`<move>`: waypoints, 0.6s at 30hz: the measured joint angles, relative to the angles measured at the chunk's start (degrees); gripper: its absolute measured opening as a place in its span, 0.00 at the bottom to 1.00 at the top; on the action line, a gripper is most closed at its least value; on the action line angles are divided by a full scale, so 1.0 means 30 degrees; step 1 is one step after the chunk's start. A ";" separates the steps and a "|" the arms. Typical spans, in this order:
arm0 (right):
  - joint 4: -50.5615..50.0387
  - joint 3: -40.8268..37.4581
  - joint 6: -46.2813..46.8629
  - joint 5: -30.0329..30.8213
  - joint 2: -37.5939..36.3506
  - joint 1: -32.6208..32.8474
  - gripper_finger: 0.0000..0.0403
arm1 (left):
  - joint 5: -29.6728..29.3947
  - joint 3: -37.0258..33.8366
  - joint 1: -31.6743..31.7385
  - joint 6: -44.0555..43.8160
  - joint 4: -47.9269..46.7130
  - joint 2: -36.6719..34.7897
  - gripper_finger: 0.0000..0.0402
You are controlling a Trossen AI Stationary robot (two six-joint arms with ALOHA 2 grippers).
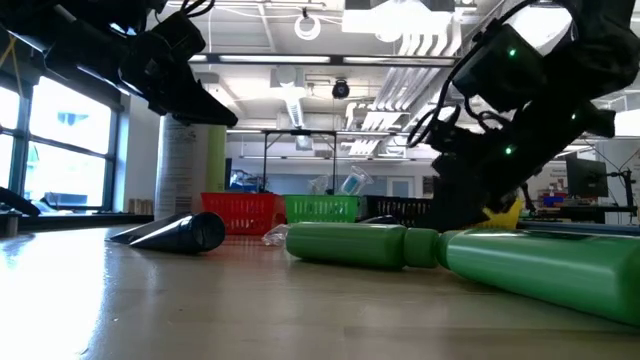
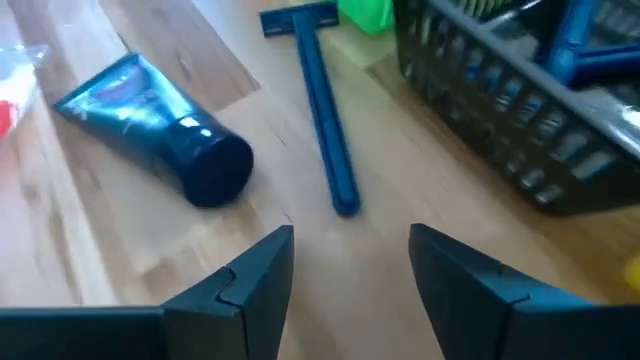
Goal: Pick & Place Travel size toiletries
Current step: Put the blue razor into the black bin
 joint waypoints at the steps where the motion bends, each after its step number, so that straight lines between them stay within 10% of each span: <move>1: 0.0481 0.0011 -0.0126 0.0406 0.0402 0.0011 0.48 | 0.0000 0.0000 0.0000 0.0000 0.0000 0.0000 0.22; 18: 0.0595 0.1333 -0.0764 0.0317 0.1662 -0.0227 0.40 | 0.0095 0.0000 0.0000 0.0187 0.0001 0.0000 0.22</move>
